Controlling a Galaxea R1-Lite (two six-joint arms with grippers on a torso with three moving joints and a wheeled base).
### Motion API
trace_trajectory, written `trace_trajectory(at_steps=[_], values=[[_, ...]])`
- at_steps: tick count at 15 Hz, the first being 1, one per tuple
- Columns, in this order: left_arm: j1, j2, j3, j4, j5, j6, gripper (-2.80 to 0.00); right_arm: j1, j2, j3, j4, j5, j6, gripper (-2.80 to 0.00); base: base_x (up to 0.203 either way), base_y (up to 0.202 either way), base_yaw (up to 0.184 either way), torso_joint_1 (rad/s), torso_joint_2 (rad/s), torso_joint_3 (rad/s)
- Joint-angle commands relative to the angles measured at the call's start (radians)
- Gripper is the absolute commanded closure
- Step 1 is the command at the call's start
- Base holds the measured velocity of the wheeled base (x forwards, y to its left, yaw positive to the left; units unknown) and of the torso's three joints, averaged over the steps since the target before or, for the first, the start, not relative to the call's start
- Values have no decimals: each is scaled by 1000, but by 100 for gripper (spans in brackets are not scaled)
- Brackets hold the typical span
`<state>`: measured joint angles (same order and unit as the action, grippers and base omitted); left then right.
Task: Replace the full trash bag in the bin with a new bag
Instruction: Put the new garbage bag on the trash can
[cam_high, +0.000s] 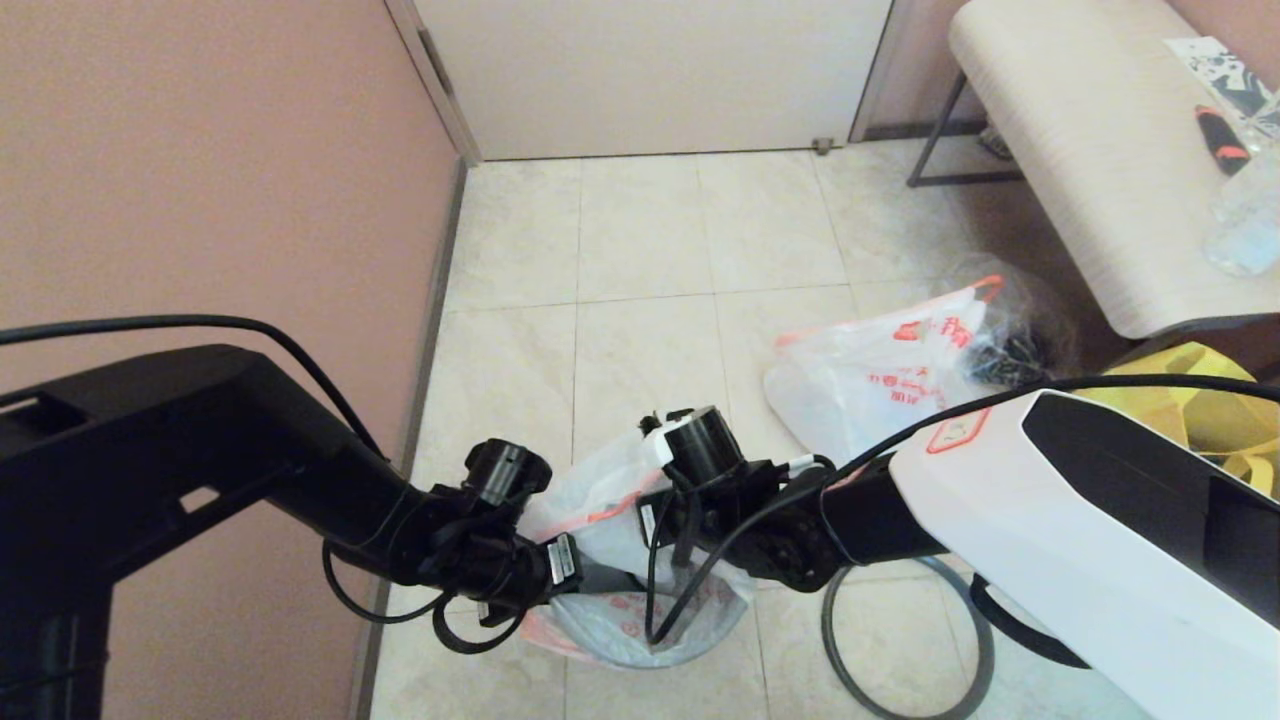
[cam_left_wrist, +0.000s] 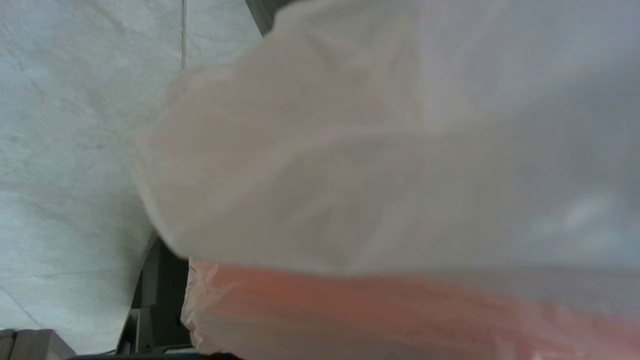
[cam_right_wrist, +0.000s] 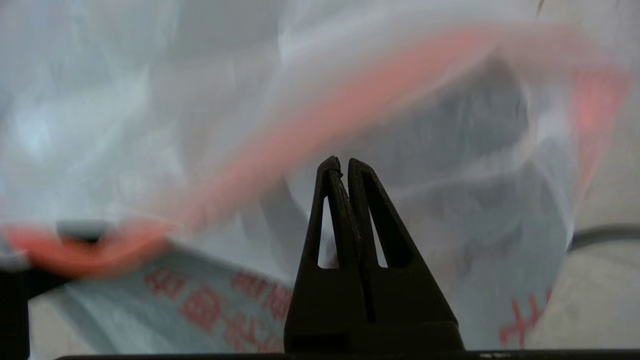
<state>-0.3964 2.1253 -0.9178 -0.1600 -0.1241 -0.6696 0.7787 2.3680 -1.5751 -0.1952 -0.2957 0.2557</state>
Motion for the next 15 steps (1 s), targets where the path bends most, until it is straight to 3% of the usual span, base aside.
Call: trace_trajectory(at_steps=[1,5,8,13,15], values=[[-3,-9,10,-3,-2,-3,0,1,-9,-1,-11,2,5,0,0,0,0,0,0,0],[-1,-18,20,5,-41,45,0,-10,90,-243,-16,9,-3,0,0,0,0,0,0,0],[-11,-42,60,-21,-52,59,0,-73,181,-382,3,7,-31,0,0,0,0,0,0,0],[-10,-64,198,-348,-34,57,0,-179,232,-396,-5,4,-64,0,0,0,0,0,0,0],[5,-50,207,-406,23,49,0,-196,224,-393,-5,4,-64,0,0,0,0,0,0,0]])
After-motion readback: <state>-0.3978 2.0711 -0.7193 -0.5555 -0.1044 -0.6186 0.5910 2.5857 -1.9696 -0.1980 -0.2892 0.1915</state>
